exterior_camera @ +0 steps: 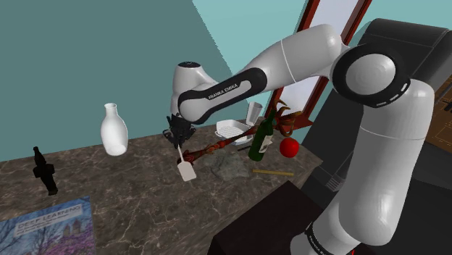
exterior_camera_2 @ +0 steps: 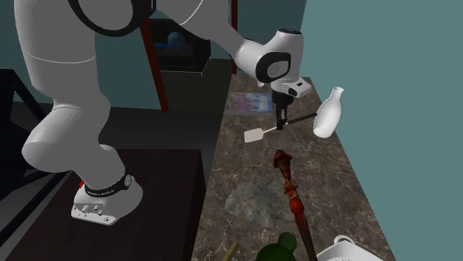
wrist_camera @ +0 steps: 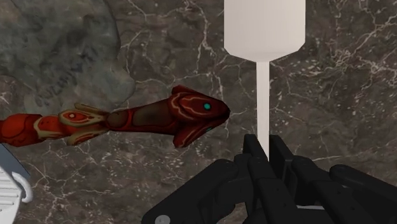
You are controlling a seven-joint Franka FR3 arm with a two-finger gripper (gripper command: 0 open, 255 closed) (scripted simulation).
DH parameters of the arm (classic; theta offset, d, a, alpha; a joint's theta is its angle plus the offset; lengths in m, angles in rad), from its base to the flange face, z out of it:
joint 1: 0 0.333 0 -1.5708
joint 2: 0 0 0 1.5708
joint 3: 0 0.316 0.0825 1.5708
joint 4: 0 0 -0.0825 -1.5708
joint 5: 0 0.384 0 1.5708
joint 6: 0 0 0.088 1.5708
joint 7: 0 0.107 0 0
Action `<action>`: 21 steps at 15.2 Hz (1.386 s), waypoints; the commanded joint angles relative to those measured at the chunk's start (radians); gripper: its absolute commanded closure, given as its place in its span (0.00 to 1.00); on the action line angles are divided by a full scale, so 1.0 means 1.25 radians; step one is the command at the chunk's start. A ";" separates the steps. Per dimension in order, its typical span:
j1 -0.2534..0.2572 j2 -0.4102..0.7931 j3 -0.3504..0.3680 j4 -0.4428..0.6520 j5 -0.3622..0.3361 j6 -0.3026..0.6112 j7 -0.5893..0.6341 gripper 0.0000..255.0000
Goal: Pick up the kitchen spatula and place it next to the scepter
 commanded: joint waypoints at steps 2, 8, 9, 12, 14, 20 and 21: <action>0.004 0.023 -0.005 -0.003 -0.011 0.025 0.008 1.00; 0.011 0.066 -0.015 -0.013 -0.031 0.076 0.022 1.00; 0.013 0.073 -0.017 -0.014 -0.034 0.084 0.025 1.00; 0.017 0.096 -0.024 -0.015 -0.045 0.108 0.033 1.00; 0.020 0.112 -0.028 -0.016 -0.052 0.124 0.038 1.00; 0.031 0.162 -0.044 -0.013 -0.073 0.170 0.053 1.00; 0.033 0.171 -0.046 -0.011 -0.076 0.177 0.056 1.00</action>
